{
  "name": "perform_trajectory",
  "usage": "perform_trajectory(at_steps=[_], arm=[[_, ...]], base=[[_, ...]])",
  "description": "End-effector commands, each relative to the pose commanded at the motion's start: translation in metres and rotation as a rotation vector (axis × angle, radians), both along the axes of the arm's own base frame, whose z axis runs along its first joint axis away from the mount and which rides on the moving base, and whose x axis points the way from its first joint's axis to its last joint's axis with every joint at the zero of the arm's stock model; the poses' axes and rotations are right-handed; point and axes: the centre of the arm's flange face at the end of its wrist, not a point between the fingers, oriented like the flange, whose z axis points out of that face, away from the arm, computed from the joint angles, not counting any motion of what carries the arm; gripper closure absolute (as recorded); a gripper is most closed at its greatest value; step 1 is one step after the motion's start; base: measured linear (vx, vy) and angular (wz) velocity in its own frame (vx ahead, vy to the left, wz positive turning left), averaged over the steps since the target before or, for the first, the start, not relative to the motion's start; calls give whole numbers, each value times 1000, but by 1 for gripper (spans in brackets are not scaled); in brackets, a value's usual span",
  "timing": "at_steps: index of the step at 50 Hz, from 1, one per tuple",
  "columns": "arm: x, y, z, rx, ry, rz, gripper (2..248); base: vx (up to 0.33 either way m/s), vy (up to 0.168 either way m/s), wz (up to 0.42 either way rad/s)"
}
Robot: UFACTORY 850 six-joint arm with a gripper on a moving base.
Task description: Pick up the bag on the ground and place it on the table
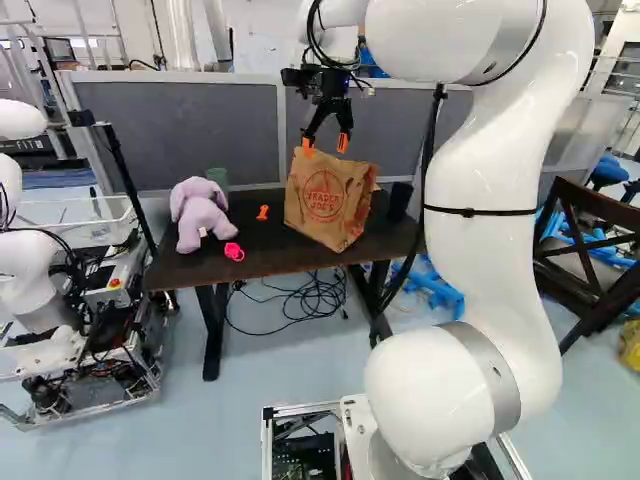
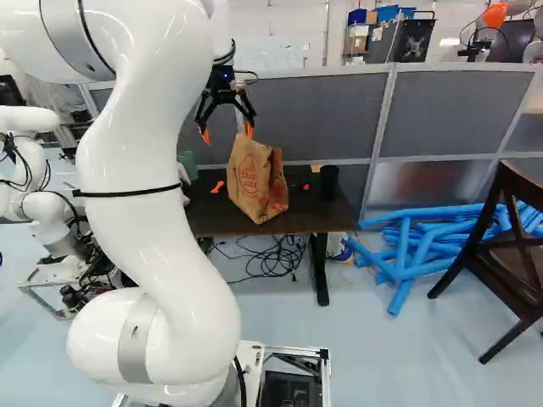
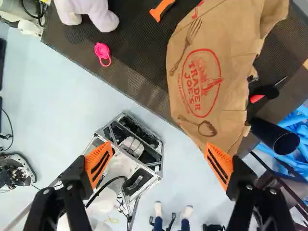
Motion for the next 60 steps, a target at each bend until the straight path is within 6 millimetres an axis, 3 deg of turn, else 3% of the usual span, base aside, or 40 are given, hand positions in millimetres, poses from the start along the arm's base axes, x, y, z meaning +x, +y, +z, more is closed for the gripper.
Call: perform_trajectory(at_steps=[60], arm=[[0,0,0,0,0,0,3]], base=[[-174,3,11]])
